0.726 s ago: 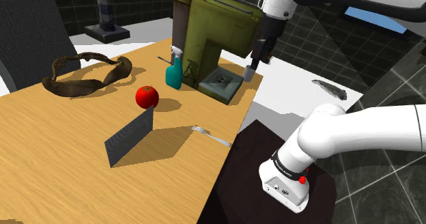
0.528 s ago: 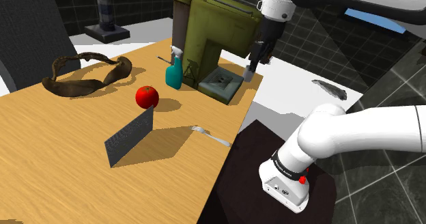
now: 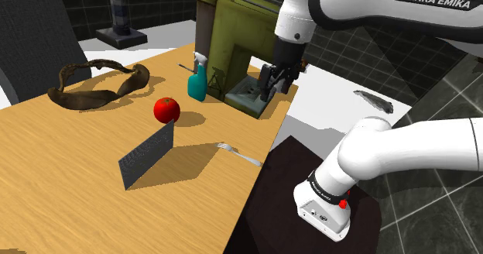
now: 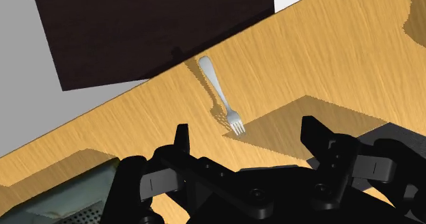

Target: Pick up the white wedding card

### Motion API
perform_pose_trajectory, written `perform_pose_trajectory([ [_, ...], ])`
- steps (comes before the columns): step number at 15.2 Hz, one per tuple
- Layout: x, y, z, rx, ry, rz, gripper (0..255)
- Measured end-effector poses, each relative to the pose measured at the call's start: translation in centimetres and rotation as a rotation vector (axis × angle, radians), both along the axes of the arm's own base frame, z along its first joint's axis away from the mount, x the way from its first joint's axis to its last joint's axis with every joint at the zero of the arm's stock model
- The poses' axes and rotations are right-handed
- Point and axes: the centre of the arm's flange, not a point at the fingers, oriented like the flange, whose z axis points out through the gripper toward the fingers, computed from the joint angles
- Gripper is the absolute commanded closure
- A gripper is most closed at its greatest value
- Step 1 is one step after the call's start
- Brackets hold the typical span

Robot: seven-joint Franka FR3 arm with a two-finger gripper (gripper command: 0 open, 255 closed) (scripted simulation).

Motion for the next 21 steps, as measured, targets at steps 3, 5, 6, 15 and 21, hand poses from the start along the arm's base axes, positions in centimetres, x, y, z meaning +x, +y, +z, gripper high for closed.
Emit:
perform_pose_trajectory([
  [3, 0.1, 3.7, -1.5, 0.007, 0.011, -0.084, 0],
  [5, 0.5, 5.5, -2.2, 0.013, 0.017, -0.14, 0],
  [6, 0.8, 7.1, -2.5, 0.016, 0.02, -0.166, 0],
  [15, 3.4, 16.8, -6.7, 0.037, 0.05, -0.419, 0],
  [21, 6.6, 23.1, -9.2, 0.052, 0.07, -0.583, 0],
])
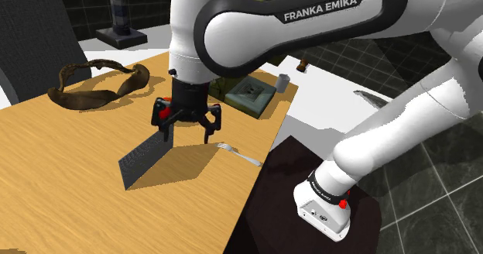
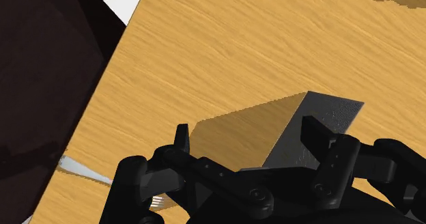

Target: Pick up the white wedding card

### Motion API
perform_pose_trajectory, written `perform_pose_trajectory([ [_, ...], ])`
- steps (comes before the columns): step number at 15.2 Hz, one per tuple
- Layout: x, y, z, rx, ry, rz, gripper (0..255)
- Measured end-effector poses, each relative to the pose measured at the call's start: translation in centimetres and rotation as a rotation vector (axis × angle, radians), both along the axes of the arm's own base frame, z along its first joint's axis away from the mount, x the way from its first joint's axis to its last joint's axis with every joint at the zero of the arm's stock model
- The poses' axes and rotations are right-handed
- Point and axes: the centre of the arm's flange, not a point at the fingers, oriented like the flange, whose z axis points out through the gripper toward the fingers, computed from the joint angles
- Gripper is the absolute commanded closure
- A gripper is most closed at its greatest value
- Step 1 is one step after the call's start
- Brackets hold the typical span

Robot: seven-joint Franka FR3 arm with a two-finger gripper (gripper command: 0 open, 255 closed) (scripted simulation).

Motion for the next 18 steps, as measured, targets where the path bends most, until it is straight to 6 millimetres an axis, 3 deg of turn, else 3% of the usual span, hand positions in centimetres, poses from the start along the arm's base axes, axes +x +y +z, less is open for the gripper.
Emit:
perform_pose_trajectory([
  [6, 4.2, 5.9, -2.1, 0.019, 0.021, -0.167, 0],
  [12, 9.0, 10.5, -4.8, 0.036, 0.041, -0.336, 0],
  [18, 9.8, 11.3, -8.1, 0.036, 0.044, -0.367, 0],
])
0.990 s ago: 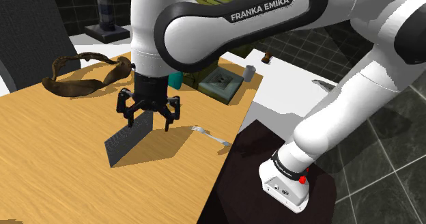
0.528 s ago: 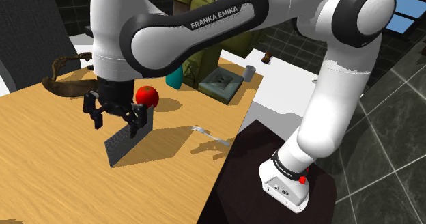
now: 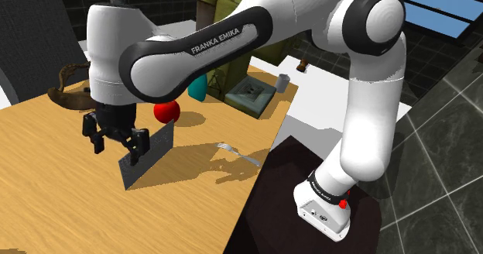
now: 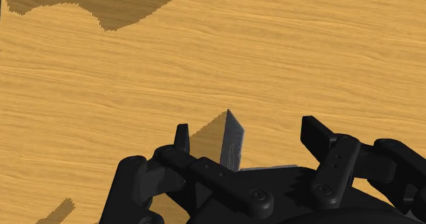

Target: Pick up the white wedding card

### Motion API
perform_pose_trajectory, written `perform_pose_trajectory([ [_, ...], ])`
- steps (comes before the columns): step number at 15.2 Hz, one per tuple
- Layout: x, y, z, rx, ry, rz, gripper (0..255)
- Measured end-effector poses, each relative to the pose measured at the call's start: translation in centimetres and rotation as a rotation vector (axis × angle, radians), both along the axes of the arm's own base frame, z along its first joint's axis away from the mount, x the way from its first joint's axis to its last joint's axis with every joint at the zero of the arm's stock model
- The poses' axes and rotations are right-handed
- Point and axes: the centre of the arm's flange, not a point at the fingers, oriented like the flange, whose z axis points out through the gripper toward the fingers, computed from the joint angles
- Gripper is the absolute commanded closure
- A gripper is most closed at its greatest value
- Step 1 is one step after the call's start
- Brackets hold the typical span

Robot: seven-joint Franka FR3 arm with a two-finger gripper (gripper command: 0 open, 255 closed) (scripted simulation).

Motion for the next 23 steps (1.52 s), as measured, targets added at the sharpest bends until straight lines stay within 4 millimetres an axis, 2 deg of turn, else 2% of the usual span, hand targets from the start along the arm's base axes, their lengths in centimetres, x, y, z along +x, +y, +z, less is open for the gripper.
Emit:
perform_pose_trajectory([
  [2, -0.1, 0.0, -1.0, 0.0, 0.0, 0.0, 0],
  [3, 0.0, 0.0, -1.2, 0.0, 0.0, 0.0, 255],
  [13, 0.0, 0.0, -1.4, 0.0, 0.0, 0.0, 255],
  [23, 0.1, 0.0, 3.4, 0.0, -0.001, 0.0, 255],
])
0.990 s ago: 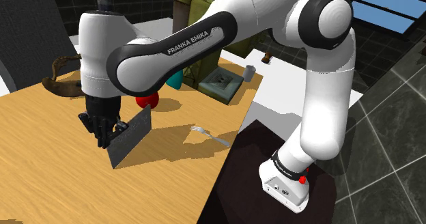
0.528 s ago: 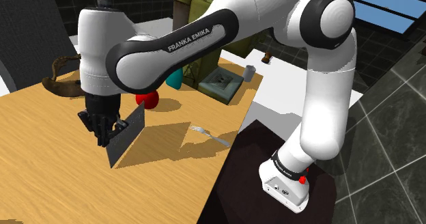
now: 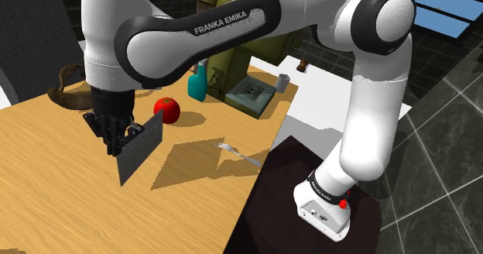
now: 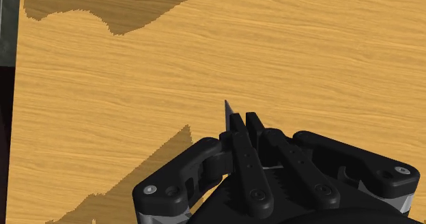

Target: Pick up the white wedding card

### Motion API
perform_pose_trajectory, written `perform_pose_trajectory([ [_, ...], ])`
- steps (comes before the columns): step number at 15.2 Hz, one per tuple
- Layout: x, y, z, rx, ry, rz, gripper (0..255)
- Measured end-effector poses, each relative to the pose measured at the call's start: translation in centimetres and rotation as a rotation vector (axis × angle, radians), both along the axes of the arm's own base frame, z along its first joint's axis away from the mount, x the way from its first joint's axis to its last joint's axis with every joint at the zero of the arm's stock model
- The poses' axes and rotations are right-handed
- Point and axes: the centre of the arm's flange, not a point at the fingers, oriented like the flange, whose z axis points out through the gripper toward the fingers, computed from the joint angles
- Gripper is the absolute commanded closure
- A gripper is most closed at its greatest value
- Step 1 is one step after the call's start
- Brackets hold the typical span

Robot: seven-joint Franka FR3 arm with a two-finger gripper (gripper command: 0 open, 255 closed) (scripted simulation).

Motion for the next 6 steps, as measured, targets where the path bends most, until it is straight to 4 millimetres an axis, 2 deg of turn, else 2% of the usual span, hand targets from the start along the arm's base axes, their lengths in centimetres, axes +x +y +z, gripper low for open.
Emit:
perform_pose_trajectory([
  [6, -0.1, 0.0, 3.0, 0.0, 0.0, 0.0, 255],
])
